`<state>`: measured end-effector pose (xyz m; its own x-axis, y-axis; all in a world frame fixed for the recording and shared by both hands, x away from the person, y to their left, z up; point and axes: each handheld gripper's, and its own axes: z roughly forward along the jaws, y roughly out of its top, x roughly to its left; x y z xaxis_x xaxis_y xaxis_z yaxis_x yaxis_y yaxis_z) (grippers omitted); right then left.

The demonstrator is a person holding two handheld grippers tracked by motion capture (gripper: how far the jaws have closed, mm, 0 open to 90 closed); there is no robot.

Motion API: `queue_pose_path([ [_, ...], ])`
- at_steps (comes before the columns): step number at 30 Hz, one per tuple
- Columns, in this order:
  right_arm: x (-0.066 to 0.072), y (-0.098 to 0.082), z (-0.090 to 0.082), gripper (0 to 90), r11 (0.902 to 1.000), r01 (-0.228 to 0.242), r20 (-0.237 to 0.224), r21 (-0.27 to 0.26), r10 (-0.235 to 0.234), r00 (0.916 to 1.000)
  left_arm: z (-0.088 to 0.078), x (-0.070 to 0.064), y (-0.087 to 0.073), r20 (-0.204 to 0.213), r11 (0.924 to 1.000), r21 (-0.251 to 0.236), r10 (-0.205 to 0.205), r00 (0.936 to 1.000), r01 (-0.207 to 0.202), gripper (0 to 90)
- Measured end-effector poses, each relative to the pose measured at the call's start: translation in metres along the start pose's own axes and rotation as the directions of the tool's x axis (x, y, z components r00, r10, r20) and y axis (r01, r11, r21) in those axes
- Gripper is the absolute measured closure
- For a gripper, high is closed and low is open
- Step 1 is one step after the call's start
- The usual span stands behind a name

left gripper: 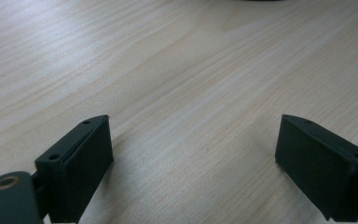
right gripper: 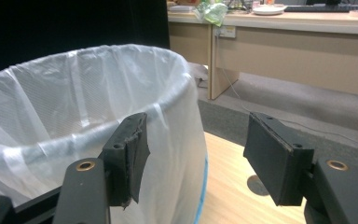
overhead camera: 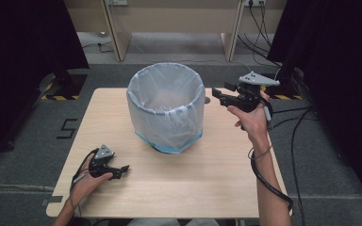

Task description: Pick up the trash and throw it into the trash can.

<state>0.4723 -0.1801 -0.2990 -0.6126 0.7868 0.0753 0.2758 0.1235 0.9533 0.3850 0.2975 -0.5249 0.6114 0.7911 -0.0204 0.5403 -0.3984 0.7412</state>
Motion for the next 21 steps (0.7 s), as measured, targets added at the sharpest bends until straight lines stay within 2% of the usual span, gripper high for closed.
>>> queue_pose_path([
  [6, -0.006, -0.012, -0.002, 37.8, 0.9998, -0.011, 0.023, 0.018, 0.01, 0.9997, 0.0, 0.0, 0.0, 0.0, 1.0, 0.0, 0.0, 1.0, 0.0, 10.1],
  [21, -0.019, -0.039, -0.005, 36.7, 0.9976, -0.059, 0.036, 0.036, 0.058, 0.9977, 0.0, 0.0, 0.0, 0.0, 1.0, 0.0, 0.0, 1.0, 0.0, 10.1],
])
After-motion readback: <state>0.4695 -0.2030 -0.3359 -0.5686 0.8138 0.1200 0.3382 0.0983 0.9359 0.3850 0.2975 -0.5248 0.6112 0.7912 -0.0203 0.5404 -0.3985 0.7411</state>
